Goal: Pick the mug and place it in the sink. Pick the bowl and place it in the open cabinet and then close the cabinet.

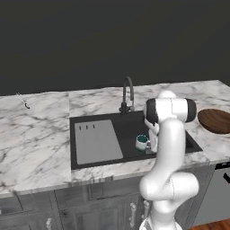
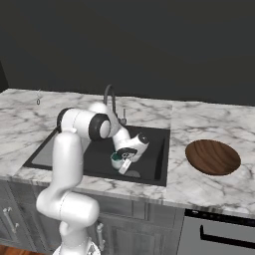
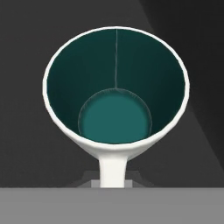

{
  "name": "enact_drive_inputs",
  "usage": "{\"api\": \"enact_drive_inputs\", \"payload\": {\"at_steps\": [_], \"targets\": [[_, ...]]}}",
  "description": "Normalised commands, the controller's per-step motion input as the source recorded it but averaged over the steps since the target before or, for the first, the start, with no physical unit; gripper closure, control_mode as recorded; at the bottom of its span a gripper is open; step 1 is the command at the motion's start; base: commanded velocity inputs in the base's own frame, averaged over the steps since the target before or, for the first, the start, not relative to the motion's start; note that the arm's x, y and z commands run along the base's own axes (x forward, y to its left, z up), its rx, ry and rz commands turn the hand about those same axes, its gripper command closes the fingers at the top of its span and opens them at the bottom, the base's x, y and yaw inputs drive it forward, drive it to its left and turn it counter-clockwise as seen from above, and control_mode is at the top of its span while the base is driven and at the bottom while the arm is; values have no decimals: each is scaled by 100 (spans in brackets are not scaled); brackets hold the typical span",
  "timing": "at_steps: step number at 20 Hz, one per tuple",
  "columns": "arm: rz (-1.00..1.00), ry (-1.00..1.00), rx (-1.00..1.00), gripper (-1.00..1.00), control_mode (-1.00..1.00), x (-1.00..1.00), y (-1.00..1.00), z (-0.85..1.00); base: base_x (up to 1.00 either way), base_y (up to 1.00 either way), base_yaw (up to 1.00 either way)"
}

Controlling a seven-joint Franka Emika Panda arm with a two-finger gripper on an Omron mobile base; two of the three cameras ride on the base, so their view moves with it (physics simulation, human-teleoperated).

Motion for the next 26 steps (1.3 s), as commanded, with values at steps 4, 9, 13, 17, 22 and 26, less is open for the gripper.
{"api": "enact_drive_inputs", "payload": {"at_steps": [4, 9, 13, 17, 22, 26], "targets": [[0, 3, 0, 100, -100, 52, 0, -22, 0, 0, 0], [0, 4, 1, 100, -100, 45, 0, -35, 0, 0, 0], [0, 3, 1, 100, -100, 38, 0, -44, 0, 0, 0], [0, 2, 1, 100, -100, 40, 0, -44, 0, 0, 0], [0, 0, 0, -100, -100, 2, 3, -18, 0, 0, 0], [0, -3, 0, -100, -100, -26, 0, 0, 0, 0, 0]]}}
